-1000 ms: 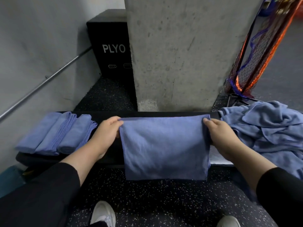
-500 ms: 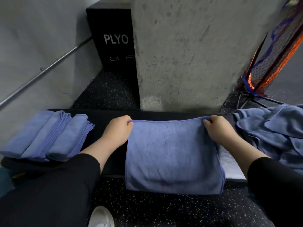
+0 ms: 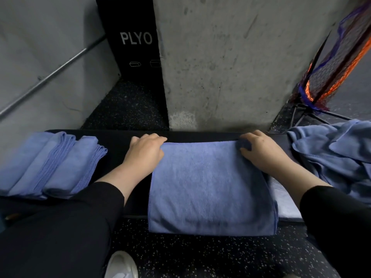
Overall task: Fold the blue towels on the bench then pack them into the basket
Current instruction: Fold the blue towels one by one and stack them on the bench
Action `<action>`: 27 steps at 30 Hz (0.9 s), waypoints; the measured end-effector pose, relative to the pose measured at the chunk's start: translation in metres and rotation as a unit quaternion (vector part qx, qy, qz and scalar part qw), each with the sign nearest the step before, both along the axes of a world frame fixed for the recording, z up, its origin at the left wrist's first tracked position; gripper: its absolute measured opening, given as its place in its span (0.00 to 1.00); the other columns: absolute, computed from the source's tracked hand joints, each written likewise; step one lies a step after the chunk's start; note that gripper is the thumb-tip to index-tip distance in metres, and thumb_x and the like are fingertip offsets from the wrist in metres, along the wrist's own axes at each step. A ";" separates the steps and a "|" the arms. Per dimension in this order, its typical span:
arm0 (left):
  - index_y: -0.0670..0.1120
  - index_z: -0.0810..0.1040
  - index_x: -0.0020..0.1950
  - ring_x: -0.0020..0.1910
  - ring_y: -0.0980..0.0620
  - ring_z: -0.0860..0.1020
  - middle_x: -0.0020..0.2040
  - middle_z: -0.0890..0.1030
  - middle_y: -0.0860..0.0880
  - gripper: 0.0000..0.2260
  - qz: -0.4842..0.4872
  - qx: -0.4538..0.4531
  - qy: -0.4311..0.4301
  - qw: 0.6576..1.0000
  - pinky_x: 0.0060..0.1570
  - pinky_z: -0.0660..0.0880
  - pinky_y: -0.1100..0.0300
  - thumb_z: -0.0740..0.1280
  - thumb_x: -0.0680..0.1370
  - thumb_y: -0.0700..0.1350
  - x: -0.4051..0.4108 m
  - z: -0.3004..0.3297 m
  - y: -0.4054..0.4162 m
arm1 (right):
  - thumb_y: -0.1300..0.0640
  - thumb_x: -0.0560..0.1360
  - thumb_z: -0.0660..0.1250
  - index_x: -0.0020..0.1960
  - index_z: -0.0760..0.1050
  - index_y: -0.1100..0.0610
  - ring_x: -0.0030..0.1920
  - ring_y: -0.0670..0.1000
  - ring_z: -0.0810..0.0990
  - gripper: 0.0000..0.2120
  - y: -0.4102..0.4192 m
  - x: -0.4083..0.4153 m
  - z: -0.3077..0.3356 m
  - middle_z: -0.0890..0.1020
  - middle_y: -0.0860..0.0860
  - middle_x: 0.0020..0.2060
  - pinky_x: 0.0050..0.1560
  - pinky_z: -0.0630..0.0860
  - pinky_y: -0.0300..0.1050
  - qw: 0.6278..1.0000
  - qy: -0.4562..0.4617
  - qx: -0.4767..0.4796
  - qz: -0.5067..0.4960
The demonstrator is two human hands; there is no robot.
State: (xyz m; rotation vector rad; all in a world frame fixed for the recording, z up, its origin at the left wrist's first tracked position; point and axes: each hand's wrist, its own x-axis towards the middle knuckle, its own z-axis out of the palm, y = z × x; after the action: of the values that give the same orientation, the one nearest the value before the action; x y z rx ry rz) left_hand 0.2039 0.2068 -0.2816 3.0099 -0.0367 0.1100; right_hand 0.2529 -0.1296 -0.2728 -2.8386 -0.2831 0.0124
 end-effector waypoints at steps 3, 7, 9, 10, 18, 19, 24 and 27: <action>0.52 0.72 0.74 0.64 0.49 0.71 0.64 0.76 0.52 0.21 -0.012 0.013 0.022 1.000 0.61 0.62 0.51 0.62 0.81 0.44 -0.001 0.004 -0.001 | 0.54 0.75 0.69 0.64 0.77 0.55 0.59 0.61 0.78 0.17 0.002 0.003 0.002 0.80 0.57 0.57 0.53 0.74 0.49 0.999 0.046 0.007 -0.016; 0.53 0.80 0.59 0.56 0.51 0.73 0.53 0.77 0.54 0.11 0.000 0.005 0.049 0.999 0.54 0.61 0.53 0.63 0.79 0.45 -0.004 0.017 -0.006 | 0.57 0.74 0.68 0.52 0.79 0.55 0.50 0.58 0.79 0.07 0.006 -0.001 0.015 0.84 0.55 0.49 0.43 0.68 0.45 0.995 0.090 0.025 -0.040; 0.51 0.81 0.51 0.50 0.52 0.73 0.47 0.75 0.55 0.05 0.022 -0.062 0.036 0.997 0.52 0.64 0.54 0.65 0.78 0.45 -0.010 0.025 -0.004 | 0.58 0.73 0.68 0.48 0.78 0.55 0.46 0.56 0.77 0.04 0.005 -0.007 0.025 0.83 0.55 0.46 0.41 0.66 0.45 0.995 0.088 0.030 -0.037; 0.51 0.80 0.47 0.49 0.51 0.75 0.45 0.76 0.55 0.04 0.037 -0.119 0.033 0.992 0.51 0.67 0.53 0.66 0.77 0.44 -0.014 0.030 -0.002 | 0.58 0.73 0.69 0.47 0.77 0.55 0.44 0.55 0.76 0.03 0.003 -0.011 0.030 0.82 0.55 0.44 0.39 0.66 0.46 0.995 0.082 0.044 -0.037; 0.47 0.78 0.41 0.40 0.53 0.75 0.38 0.79 0.50 0.08 0.031 -0.436 0.031 0.899 0.46 0.74 0.50 0.73 0.78 0.46 -0.066 0.080 0.012 | 0.47 0.67 0.78 0.40 0.76 0.57 0.39 0.49 0.76 0.16 -0.022 -0.072 0.086 0.79 0.51 0.34 0.42 0.72 0.50 0.916 0.107 0.384 -0.039; 0.46 0.77 0.41 0.40 0.52 0.74 0.37 0.78 0.49 0.08 0.025 -0.478 0.018 0.878 0.45 0.74 0.50 0.73 0.78 0.45 -0.073 0.088 0.011 | 0.50 0.71 0.77 0.40 0.75 0.56 0.39 0.49 0.76 0.13 -0.023 -0.082 0.095 0.78 0.51 0.35 0.43 0.72 0.50 0.903 0.099 0.418 -0.029; 0.48 0.70 0.39 0.36 0.56 0.69 0.33 0.71 0.53 0.13 0.015 -0.592 -0.048 0.804 0.39 0.67 0.59 0.70 0.79 0.39 -0.109 0.127 0.006 | 0.61 0.77 0.71 0.42 0.72 0.55 0.35 0.46 0.75 0.09 -0.026 -0.124 0.131 0.76 0.51 0.33 0.34 0.75 0.41 0.828 0.085 0.554 -0.031; 0.49 0.70 0.38 0.37 0.54 0.73 0.34 0.75 0.52 0.13 0.034 -0.604 -0.029 0.796 0.42 0.72 0.53 0.70 0.80 0.40 -0.129 0.132 0.006 | 0.62 0.78 0.70 0.42 0.71 0.55 0.36 0.47 0.74 0.10 -0.026 -0.142 0.137 0.75 0.52 0.34 0.35 0.75 0.43 0.834 0.077 0.546 -0.027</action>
State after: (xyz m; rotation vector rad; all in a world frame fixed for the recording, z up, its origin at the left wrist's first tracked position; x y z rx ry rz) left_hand 0.0751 0.2124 -0.1497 1.7108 0.0998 0.1542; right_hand 0.1106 -0.1560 -0.1361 -1.6812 -0.1051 0.0496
